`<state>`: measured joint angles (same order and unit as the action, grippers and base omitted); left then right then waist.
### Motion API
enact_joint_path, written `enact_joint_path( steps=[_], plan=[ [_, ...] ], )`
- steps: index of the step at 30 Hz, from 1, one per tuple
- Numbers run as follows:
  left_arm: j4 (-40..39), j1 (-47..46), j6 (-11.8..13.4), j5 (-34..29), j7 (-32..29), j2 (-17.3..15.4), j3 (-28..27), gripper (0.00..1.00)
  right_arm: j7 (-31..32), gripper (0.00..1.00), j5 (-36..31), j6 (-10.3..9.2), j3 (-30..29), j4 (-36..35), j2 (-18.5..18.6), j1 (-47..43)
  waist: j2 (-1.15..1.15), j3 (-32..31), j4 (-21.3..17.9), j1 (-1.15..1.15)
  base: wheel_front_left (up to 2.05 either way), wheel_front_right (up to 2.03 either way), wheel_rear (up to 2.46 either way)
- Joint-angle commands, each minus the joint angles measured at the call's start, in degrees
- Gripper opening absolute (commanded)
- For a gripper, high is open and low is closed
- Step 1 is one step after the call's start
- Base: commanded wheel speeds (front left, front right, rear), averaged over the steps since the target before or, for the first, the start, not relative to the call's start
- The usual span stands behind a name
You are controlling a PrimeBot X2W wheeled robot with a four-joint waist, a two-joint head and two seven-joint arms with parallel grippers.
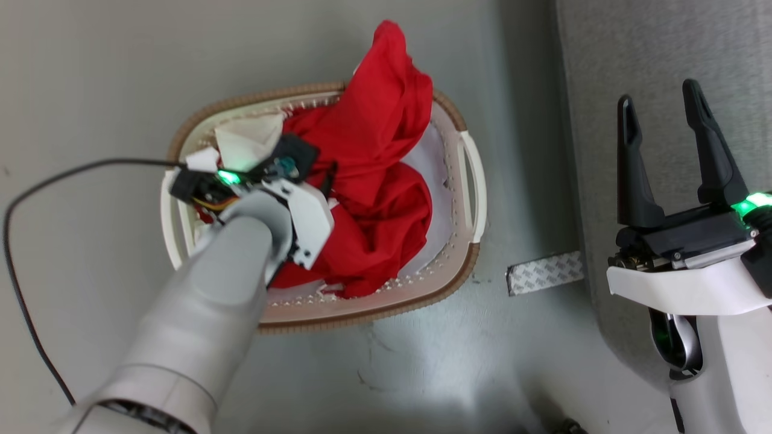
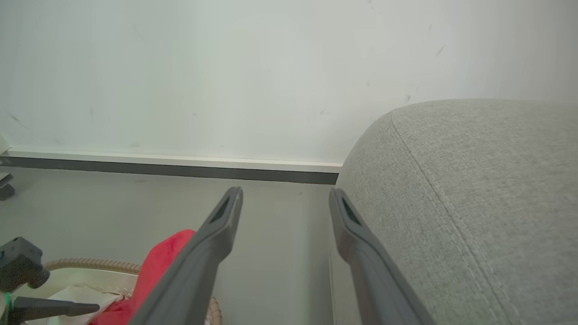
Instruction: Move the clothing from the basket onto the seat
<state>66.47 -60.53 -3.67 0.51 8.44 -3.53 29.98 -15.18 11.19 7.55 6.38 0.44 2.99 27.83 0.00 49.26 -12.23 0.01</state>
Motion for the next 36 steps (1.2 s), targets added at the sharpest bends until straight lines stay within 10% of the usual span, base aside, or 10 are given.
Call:
enact_joint_path(
  steps=[1,17,18,20,36],
  plan=[
    [1.0,-1.7,0.7,-0.8,0.1,-0.7,0.3,1.00,0.0,1.00,1.0,-0.12,0.1,-0.4,-0.1,0.8,0.00,2.0,0.0,-0.01,0.00,0.00,0.00],
    [5.1,-7.0,1.2,-1.8,0.5,-2.0,3.0,1.00,0.0,1.00,4.0,-0.12,0.9,-1.1,0.0,1.4,0.00,6.6,-2.4,-0.01,0.00,0.00,0.00],
    [5.3,-7.0,1.1,-1.8,0.4,-2.0,3.2,0.86,0.0,1.00,4.2,-0.13,0.8,-1.1,0.0,1.3,0.00,6.6,-2.5,-0.01,0.00,0.00,0.00],
    [5.6,-7.0,1.0,-1.7,0.0,-2.1,3.4,0.00,0.0,1.00,4.5,-0.13,0.7,-1.1,0.1,1.1,0.00,6.6,-2.7,-0.01,0.00,0.00,0.00],
    [2.2,3.1,-2.8,7.3,6.2,0.5,1.8,0.00,0.0,1.00,3.3,-0.13,-1.3,3.2,0.0,-3.5,0.00,-9.9,3.2,-0.01,0.00,0.00,0.00]
  ],
)
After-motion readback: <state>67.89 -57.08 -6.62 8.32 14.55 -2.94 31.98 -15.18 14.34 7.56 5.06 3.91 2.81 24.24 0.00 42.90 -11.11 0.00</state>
